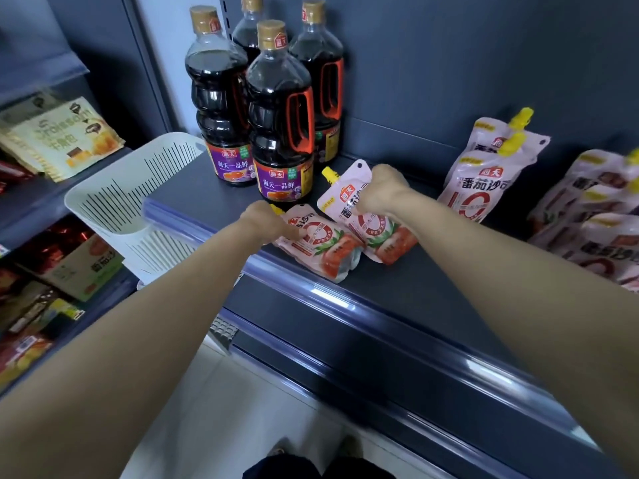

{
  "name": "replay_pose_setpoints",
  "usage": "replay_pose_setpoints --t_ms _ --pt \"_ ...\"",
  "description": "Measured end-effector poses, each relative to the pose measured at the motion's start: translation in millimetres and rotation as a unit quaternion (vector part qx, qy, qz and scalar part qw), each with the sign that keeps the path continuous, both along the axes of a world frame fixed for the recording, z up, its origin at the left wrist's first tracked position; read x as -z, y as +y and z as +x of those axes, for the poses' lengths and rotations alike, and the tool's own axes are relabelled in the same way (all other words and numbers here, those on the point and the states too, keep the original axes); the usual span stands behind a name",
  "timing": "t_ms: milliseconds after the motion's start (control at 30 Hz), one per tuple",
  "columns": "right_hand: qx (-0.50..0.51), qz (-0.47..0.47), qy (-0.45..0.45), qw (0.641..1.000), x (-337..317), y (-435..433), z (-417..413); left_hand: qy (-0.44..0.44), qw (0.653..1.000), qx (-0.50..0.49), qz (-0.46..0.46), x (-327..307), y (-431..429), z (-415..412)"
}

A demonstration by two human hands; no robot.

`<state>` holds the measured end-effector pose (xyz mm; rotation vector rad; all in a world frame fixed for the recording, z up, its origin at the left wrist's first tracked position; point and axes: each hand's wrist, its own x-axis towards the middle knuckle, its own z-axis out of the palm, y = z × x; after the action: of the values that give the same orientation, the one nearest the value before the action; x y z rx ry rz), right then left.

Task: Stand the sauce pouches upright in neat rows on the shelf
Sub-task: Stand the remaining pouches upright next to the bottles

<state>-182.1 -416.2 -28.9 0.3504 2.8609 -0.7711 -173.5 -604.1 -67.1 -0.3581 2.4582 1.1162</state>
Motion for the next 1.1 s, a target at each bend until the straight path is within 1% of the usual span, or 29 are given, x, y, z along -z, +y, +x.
replay_pose_setpoints --t_ms 167,267,333,400,467,533,600,700,800,867,1000,1100 --pt "0.022 -0.082 0.066 0.994 -7.3 13.8 5.6 0.005 0.996 -0.074 0.058 -5.5 2.6 3.6" --pt "0.053 -0.141 0.093 0.984 -15.3 21.9 13.0 0.000 0.991 -0.073 0.108 -12.3 8.6 3.7" --pt "0.057 -0.151 0.101 0.982 -22.4 27.8 19.0 0.000 0.988 -0.071 0.139 -18.7 14.9 3.5" --pt "0.041 -0.128 0.106 0.985 -30.6 35.6 26.7 0.014 0.982 -0.076 0.175 -25.5 21.1 4.1" --pt "0.026 -0.125 0.121 0.984 -38.5 45.9 34.8 0.043 0.977 -0.076 0.193 -31.9 28.0 5.5" --pt "0.021 -0.116 0.137 0.984 -44.5 58.3 41.9 0.071 0.976 -0.067 0.194 -36.2 34.1 6.3" --pt "0.016 -0.063 0.148 0.987 -48.8 70.0 48.1 0.105 0.976 -0.052 0.182 -41.6 40.6 8.4" --pt "0.039 0.000 0.140 0.989 -49.2 89.1 52.7 0.163 0.976 0.000 0.143 -51.6 53.4 14.2" --pt "0.063 0.042 0.145 0.987 -47.9 106.4 55.7 0.214 0.967 0.066 0.122 -62.3 69.6 24.6" --pt "0.075 0.057 0.158 0.983 -48.8 114.5 58.2 0.233 0.960 0.100 0.119 -65.7 79.1 30.0" --pt "0.087 0.077 0.153 0.981 -53.1 118.2 65.8 0.259 0.944 0.163 0.123 -67.3 94.3 40.5" --pt "0.086 0.077 0.150 0.982 -55.0 117.0 70.2 0.271 0.935 0.184 0.134 -66.2 104.1 46.9"
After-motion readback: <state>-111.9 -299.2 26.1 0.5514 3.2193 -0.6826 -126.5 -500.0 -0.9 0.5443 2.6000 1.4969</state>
